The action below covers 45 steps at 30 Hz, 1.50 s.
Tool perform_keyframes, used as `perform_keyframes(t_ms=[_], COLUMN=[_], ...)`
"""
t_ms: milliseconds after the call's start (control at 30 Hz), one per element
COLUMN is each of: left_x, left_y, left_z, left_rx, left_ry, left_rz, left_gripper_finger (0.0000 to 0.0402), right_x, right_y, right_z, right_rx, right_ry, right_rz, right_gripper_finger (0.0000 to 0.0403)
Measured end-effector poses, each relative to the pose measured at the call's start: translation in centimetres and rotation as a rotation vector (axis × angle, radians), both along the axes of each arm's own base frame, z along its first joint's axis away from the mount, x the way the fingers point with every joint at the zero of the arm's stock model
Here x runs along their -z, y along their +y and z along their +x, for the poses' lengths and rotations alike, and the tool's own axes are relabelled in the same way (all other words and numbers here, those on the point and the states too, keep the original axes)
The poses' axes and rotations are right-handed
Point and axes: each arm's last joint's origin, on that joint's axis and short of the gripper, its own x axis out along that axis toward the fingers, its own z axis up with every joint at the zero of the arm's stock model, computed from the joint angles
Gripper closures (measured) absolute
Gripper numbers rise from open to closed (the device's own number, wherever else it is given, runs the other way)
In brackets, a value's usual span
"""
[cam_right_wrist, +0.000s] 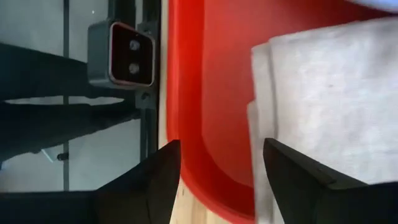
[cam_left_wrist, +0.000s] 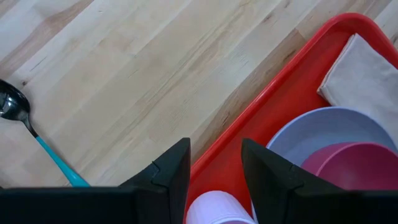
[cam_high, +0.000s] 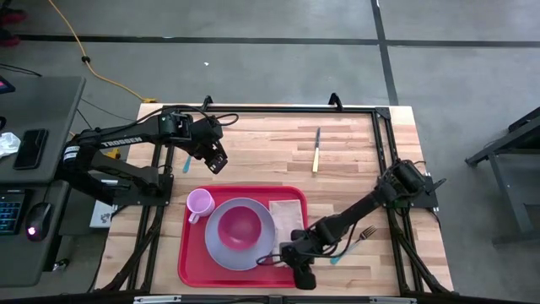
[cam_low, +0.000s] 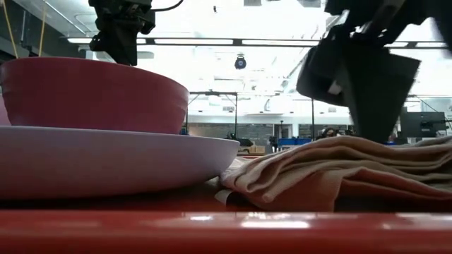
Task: Set up tray
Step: Put the peach napkin to the right of the purple plate on the orange serving tray
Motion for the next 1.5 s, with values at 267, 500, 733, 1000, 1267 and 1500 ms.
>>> perform_keyframes(t_ms=[267,500,733,1000,1267,1500], left_x=[0.0,0.0,0.0,0.0,0.0,0.0], left_y=[0.0,0.0,0.0,0.0,0.0,0.0], left_z=[0.0,0.0,0.0,0.0,0.0,0.0], left_rx=[-0.017,-0.018,-0.021,-0.018,-0.017,-0.014], left_ry=[-0.003,-0.003,-0.004,-0.006,-0.005,-0.005], left_rz=[-0.008,-0.009,-0.014,-0.018,-0.017,-0.016], left_gripper_finger=[0.0227,0.0227,0.0227,0.0227,0.0227,0.0227], right_x=[-0.3,-0.5,1.9,2.0,2.1,2.3], right_y=[0.6,1.4,2.4,1.6,1.5,0.9], right_z=[0.1,0.1,0.7,1.4,1.4,1.4], right_rx=[-0.021,-0.009,-0.046,-0.009,0.009,0.025], right_ry=[-0.031,-0.039,0.010,-0.029,-0.055,-0.034], right_rz=[0.046,0.101,0.187,0.153,0.105,0.058], right_gripper_finger=[0.0216,0.0218,0.0219,0.0220,0.0220,0.0220])
